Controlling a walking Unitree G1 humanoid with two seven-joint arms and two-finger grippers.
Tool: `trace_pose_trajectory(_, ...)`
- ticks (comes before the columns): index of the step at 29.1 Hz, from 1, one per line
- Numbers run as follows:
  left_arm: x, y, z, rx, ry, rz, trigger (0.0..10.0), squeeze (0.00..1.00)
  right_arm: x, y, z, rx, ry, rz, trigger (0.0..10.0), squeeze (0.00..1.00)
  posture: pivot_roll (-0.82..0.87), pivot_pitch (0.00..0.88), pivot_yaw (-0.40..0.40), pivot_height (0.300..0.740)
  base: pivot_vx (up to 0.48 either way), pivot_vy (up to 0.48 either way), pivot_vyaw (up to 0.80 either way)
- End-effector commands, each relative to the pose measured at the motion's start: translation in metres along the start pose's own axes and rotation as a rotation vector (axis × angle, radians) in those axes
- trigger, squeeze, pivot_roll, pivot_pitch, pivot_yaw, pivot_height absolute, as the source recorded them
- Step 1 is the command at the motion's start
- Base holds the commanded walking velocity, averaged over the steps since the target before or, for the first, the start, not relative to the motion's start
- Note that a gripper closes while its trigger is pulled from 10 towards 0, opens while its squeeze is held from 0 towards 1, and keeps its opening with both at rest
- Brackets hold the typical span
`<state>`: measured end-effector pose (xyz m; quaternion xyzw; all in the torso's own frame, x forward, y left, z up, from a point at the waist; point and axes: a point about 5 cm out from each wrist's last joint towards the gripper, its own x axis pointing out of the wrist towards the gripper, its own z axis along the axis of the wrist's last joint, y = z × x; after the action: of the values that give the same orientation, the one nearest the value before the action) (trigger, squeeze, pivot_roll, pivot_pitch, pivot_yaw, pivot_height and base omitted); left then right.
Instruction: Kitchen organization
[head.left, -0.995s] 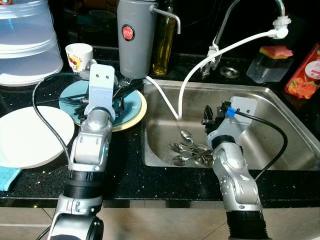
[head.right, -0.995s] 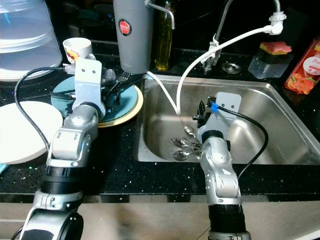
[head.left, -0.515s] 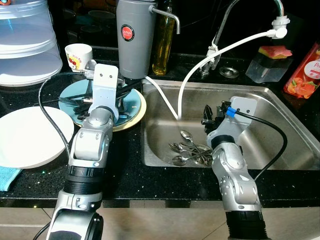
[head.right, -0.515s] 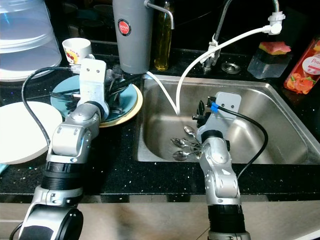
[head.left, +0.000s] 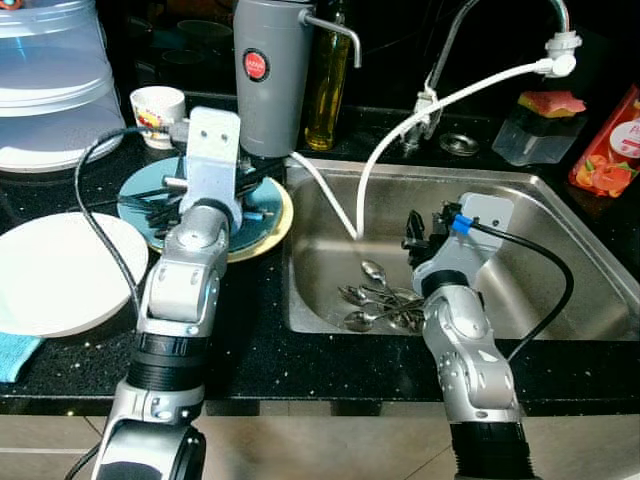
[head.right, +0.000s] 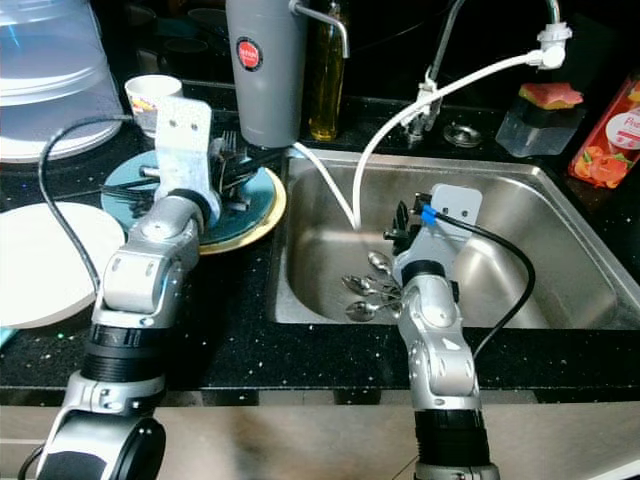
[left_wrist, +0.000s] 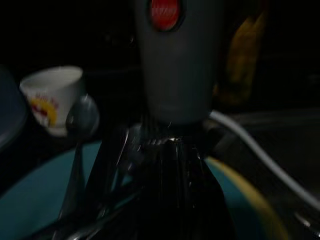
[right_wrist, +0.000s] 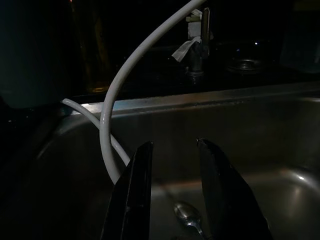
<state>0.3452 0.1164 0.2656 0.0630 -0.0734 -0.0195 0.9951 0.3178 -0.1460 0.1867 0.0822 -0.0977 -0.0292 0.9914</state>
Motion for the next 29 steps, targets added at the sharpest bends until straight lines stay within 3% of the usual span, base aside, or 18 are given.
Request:
trace_pose_trajectory(1,0.0,-0.005,0.002,0.013,0.003,-0.007,10.0,0.0,-0.001,-0.003,0.001,0.003,-0.01,-0.016,10.0,0.0,0.2,0.012,-0.089,0.74,0.0,0.0,0.0)
trace_pose_trajectory(4,0.0,-0.002,-0.004,0.026,0.037,0.031,10.0,0.0,-0.001,-0.003,0.002,0.003,-0.01,-0.017,10.0,0.0,0.2,0.014,-0.088,0.74,0.0,0.0,0.0)
trace_pose_trajectory(5,0.0,0.0,-0.007,0.038,0.056,0.059,10.0,0.32,-0.001,-0.003,0.002,0.004,-0.01,-0.017,10.0,0.0,0.2,0.014,-0.088,0.74,0.0,0.0,0.0)
trace_pose_trajectory(6,0.0,0.003,-0.01,0.038,0.077,0.081,10.0,0.73,-0.001,-0.003,0.002,0.004,-0.011,-0.017,10.0,0.0,0.2,0.014,-0.088,0.74,0.0,0.0,0.0)
trace_pose_trajectory(14,0.0,0.003,-0.01,0.038,0.077,0.081,10.0,0.73,-0.001,-0.003,0.002,0.004,-0.011,-0.017,10.0,0.0,0.2,0.014,-0.088,0.74,0.0,0.0,0.0)
trace_pose_trajectory(15,-0.002,0.007,-0.016,0.043,0.118,0.116,10.0,0.7,-0.001,-0.003,0.002,0.005,-0.011,-0.017,10.0,0.0,0.2,0.016,-0.086,0.74,0.0,0.0,0.0)
trace_pose_trajectory(16,-0.009,0.013,-0.041,0.001,0.303,0.158,10.0,0.0,-0.002,-0.003,0.001,0.007,-0.009,-0.02,10.0,0.0,0.21,0.02,-0.082,0.74,0.0,0.0,0.0)
trace_pose_trajectory(19,-0.011,0.014,-0.05,-0.024,0.384,0.152,10.0,0.0,-0.003,-0.003,0.001,0.008,-0.009,-0.02,10.0,0.0,0.21,0.021,-0.083,0.74,0.0,0.0,0.0)
trace_pose_trajectory(20,-0.01,0.013,-0.051,-0.032,0.396,0.139,10.0,0.05,-0.003,-0.003,0.001,0.008,-0.008,-0.019,10.0,0.0,0.21,0.02,-0.084,0.74,0.0,0.0,0.0)
trace_pose_trajectory(21,-0.009,0.013,-0.051,-0.039,0.402,0.137,10.0,0.85,-0.003,-0.003,0.0,0.008,-0.007,-0.018,10.0,0.0,0.21,0.02,-0.084,0.74,0.0,0.0,0.0)
trace_pose_trajectory(22,-0.009,0.013,-0.051,-0.039,0.402,0.137,10.0,0.85,-0.003,-0.003,0.0,0.008,-0.007,-0.018,10.0,0.0,0.21,0.02,-0.084,0.74,0.0,0.0,0.0)
trace_pose_trajectory(23,-0.009,0.015,-0.052,-0.046,0.407,0.149,10.0,1.0,-0.003,-0.002,0.001,0.007,-0.008,-0.017,10.0,0.0,0.21,0.02,-0.085,0.74,0.0,0.0,0.0)
trace_pose_trajectory(26,-0.009,0.016,-0.052,-0.045,0.411,0.158,10.0,1.0,-0.002,-0.003,0.001,0.007,-0.009,-0.018,10.0,0.0,0.21,0.02,-0.085,0.74,0.0,0.0,0.0)
trace_pose_trajectory(27,-0.009,0.015,-0.051,-0.037,0.412,0.152,10.0,0.0,-0.002,-0.003,0.001,0.008,-0.01,-0.019,10.0,0.0,0.21,0.02,-0.085,0.74,0.0,0.0,0.0)
trace_pose_trajectory(29,-0.01,0.015,-0.049,-0.024,0.41,0.15,10.0,0.0,-0.002,-0.003,0.001,0.008,-0.01,-0.019,10.0,0.0,0.21,0.02,-0.085,0.74,0.0,0.0,0.0)
